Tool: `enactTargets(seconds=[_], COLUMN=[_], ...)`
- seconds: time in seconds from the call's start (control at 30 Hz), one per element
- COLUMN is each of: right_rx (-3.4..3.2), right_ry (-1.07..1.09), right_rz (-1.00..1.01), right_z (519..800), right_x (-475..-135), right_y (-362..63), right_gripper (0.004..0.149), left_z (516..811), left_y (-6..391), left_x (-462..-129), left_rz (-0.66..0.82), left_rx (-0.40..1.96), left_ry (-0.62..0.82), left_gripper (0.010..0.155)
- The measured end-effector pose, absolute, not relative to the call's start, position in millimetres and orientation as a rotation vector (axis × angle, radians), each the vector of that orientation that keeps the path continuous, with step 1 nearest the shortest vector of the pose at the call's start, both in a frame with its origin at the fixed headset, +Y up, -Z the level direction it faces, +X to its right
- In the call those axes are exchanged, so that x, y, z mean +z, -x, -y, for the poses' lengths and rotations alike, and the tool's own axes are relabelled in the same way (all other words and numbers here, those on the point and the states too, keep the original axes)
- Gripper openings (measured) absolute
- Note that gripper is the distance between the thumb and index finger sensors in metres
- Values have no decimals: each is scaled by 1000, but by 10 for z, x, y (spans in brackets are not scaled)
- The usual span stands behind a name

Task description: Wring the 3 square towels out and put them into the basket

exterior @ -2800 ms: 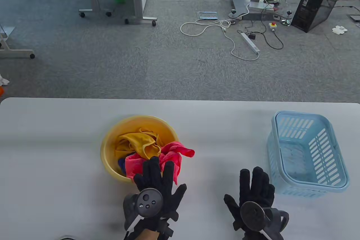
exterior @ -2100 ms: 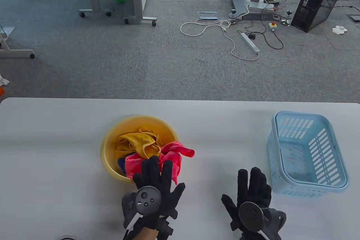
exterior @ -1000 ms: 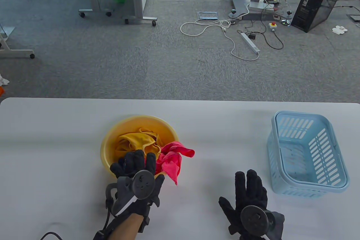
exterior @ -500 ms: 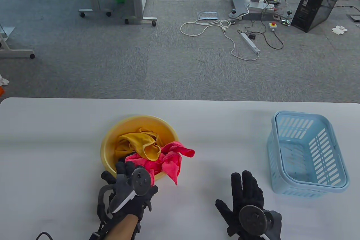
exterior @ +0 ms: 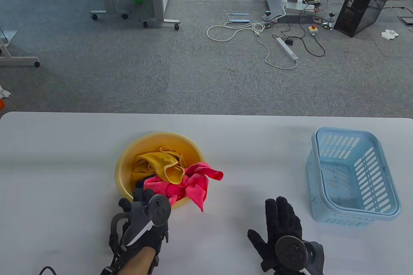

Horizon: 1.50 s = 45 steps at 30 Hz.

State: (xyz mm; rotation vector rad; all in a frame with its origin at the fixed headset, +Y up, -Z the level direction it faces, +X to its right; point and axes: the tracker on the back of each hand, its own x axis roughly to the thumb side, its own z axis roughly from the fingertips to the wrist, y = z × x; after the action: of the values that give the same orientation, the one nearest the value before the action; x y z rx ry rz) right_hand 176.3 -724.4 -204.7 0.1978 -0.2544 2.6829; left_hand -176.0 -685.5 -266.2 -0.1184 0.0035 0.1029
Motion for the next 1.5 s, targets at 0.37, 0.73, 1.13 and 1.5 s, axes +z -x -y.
enactTargets(seconds=[0.37, 0.73, 1.13, 1.5], right_rx=[2663, 2640, 2639, 2649], right_ry=[-175, -143, -108, -95], right_rz=[246, 228, 206, 193], right_z=[7259, 7282, 7327, 7329], right_x=[-2067, -2082, -2101, -2113], right_y=[-1799, -1847, -1872, -1878], right_gripper=[94, 93, 93, 93], left_z=[6281, 5570, 4898, 4644], left_y=[1953, 2309, 2476, 2486], left_x=[-2771, -2864, -2821, -2728], left_rz=[-75, -227, -217, -150], left_rx=[106, 462, 752, 1060], left_ry=[10, -142, -356, -534], left_gripper=[49, 48, 48, 50])
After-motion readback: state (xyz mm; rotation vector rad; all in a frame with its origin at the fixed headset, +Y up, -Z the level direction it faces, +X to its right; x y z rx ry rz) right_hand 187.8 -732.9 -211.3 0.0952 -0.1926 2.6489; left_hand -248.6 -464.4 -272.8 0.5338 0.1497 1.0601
